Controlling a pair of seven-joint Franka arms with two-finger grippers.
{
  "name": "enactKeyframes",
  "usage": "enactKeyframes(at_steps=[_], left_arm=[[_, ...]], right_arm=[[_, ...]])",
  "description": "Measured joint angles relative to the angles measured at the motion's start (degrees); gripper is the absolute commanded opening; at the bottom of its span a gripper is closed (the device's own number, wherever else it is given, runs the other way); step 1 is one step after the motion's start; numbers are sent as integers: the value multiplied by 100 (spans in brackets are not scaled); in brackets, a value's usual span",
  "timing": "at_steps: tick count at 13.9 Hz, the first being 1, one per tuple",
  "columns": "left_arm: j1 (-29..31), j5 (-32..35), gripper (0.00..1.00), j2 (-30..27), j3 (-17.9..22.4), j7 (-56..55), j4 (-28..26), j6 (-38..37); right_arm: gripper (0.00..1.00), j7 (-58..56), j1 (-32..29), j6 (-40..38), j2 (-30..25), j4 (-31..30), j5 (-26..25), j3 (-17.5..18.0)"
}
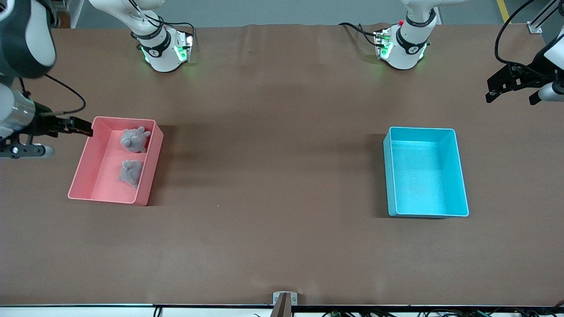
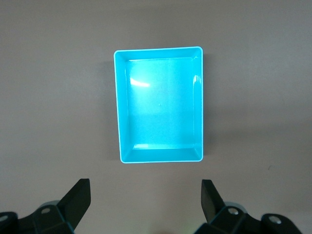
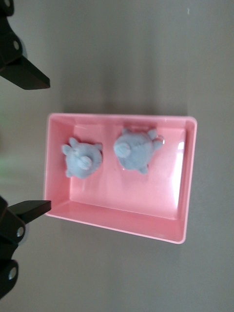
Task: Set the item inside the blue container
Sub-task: 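Reach the right gripper down into the pink box over a grey plush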
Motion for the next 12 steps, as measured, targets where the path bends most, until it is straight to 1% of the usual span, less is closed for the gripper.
enactKeyframes(at_steps=[2, 5, 9, 12], left_arm=[[-4, 0, 100, 2, 0, 0, -2, -6], [-11, 0, 100, 14, -5, 0, -8, -9], [-17, 0, 100, 67, -19, 0, -13, -9], [-24, 0, 100, 85, -24, 0, -21, -10]], right_arm=[[100, -96, -119, 831, 1, -855, 0, -22], [100, -207, -130, 1938, 1, -1778, -2, -23], [100, -396, -199, 3049, 118, -2620, -5, -24], [100, -441, -205, 3419, 227, -3025, -7, -22]])
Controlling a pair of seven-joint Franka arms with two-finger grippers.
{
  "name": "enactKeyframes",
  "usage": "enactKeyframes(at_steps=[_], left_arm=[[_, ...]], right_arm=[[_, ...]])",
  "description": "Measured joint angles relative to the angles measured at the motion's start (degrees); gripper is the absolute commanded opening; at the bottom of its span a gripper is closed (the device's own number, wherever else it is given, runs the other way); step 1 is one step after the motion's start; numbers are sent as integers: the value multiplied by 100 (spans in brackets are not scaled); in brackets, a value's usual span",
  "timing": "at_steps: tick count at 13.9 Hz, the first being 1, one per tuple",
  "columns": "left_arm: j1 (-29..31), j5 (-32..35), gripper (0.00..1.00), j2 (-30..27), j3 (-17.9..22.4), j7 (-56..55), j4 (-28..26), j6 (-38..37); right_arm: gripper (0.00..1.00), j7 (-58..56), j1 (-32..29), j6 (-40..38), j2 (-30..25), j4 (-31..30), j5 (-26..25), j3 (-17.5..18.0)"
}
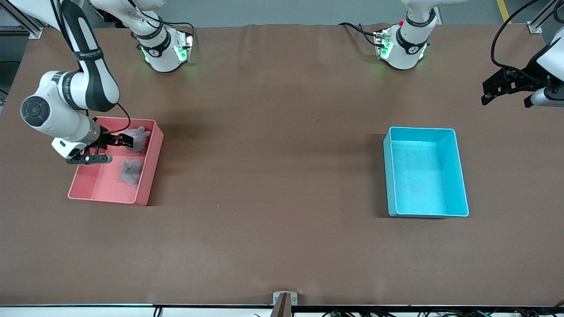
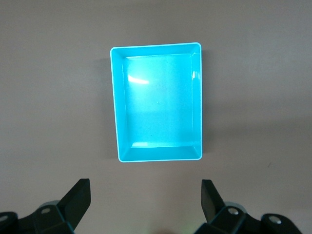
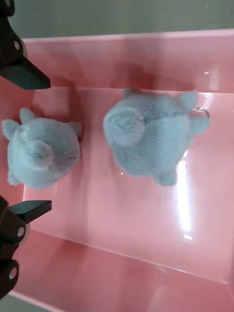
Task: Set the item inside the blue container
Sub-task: 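Reach the right gripper down into the pink box over a grey plush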
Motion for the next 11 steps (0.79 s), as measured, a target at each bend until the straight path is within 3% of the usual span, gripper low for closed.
enactKeyframes(at_steps=[11], left_arm=[[-39, 0, 100, 147, -294, -251, -46, 1]], right_arm=[[99, -233, -376, 295, 550, -251, -1, 3]])
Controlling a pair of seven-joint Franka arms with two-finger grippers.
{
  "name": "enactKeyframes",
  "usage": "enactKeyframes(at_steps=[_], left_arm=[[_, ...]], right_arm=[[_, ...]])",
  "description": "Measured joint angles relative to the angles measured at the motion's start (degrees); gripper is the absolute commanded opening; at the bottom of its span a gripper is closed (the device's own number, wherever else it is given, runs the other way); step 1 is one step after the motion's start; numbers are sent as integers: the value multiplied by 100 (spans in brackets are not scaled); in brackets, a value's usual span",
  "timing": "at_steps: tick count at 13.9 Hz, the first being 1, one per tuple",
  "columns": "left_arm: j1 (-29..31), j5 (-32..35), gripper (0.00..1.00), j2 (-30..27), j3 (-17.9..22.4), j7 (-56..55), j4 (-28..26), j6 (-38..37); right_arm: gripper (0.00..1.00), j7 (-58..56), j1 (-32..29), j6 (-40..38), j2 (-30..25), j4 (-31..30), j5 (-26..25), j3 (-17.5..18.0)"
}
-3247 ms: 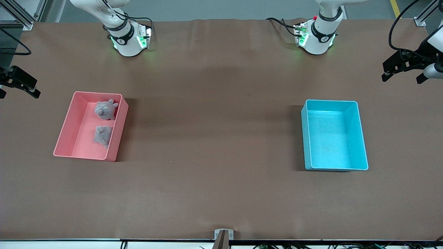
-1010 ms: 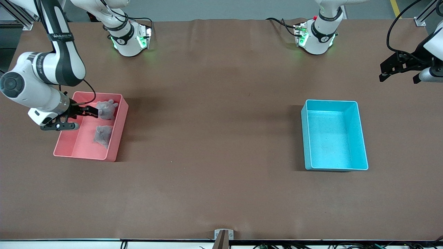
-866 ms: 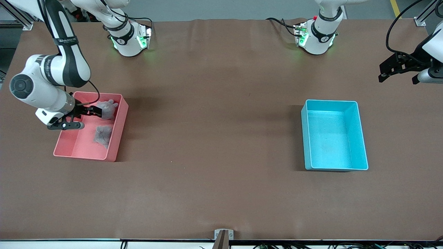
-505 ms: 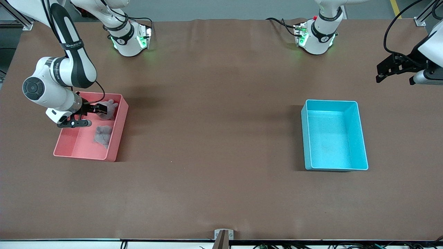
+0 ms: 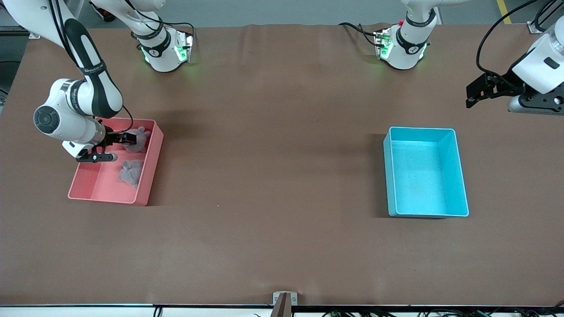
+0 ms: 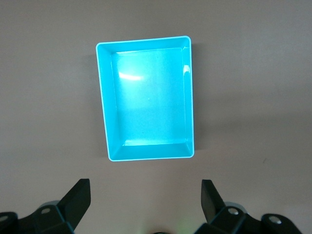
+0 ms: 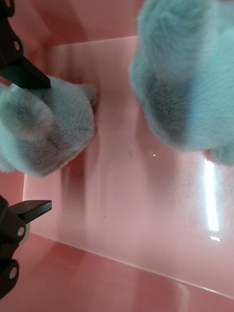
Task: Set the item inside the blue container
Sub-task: 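Reach the right gripper down into the pink box over a grey plush, then close the right gripper on the grey plush toy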
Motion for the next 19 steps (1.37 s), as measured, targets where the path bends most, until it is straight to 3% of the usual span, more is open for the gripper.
enactKeyframes(at_steps=[5, 7, 11, 15, 19], left_arm=[[-20, 0, 100, 91, -138, -190, 0, 32], [-21, 0, 100, 96, -145, -192, 0, 57], [-20, 0, 100, 108, -145, -192, 1, 70], [-10, 0, 100, 109, -142, -193, 11, 78], [18, 0, 100, 104, -136, -193, 33, 69]], right_arm=[[94, 0, 0, -3, 110, -22, 9, 33], [81, 0, 0, -3, 178, -36, 60, 43], [40, -7, 2, -75, 256, -38, 110, 72], [7, -34, 2, -179, 254, -9, 110, 81], [0, -237, 18, -345, 252, 54, 111, 93]])
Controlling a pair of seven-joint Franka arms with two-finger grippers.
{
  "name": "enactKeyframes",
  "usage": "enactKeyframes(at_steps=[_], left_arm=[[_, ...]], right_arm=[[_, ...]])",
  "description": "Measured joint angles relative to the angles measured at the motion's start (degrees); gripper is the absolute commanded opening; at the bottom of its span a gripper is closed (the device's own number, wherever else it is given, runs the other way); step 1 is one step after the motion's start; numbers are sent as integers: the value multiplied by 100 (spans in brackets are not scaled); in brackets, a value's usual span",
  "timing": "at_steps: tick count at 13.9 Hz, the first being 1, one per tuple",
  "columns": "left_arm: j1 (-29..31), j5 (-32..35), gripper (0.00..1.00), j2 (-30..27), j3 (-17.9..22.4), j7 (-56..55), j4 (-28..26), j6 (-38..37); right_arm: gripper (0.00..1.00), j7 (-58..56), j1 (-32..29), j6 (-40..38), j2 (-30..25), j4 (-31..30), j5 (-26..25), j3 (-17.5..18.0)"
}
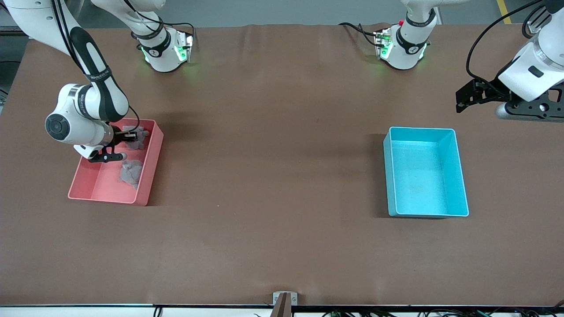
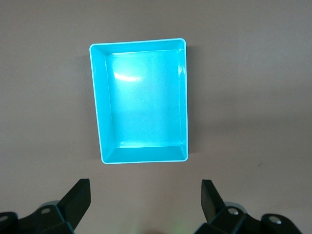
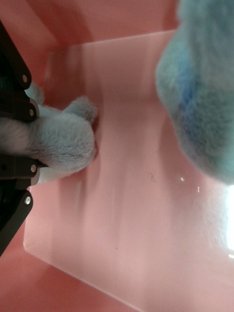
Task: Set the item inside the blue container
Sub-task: 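Close the right gripper on the grey plush toy, then carry the plush to mid-table with the right gripper while the left gripper approaches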
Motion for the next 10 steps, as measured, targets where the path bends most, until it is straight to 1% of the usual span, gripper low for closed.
enactKeyframes(at_steps=[3, 5, 6, 8, 10], left_arm=[[24, 0, 100, -55, 18, 0, 16, -76], [30, 0, 100, -106, 49, 0, 24, -150], [44, 0, 100, -134, 59, 0, 25, -164], [110, 0, 100, -171, 66, 0, 32, -244], [159, 0, 100, -194, 74, 0, 82, -383]], right_arm=[[0, -25, 77, -410, -26, 200, 1, 20], [0, -25, 157, -998, -134, 596, 2, 34], [0, -25, 212, -1433, -220, 934, 2, 39], [0, -12, 411, -2375, -379, 1806, 13, 43], [0, 266, 749, -3051, -466, 2650, 46, 51]])
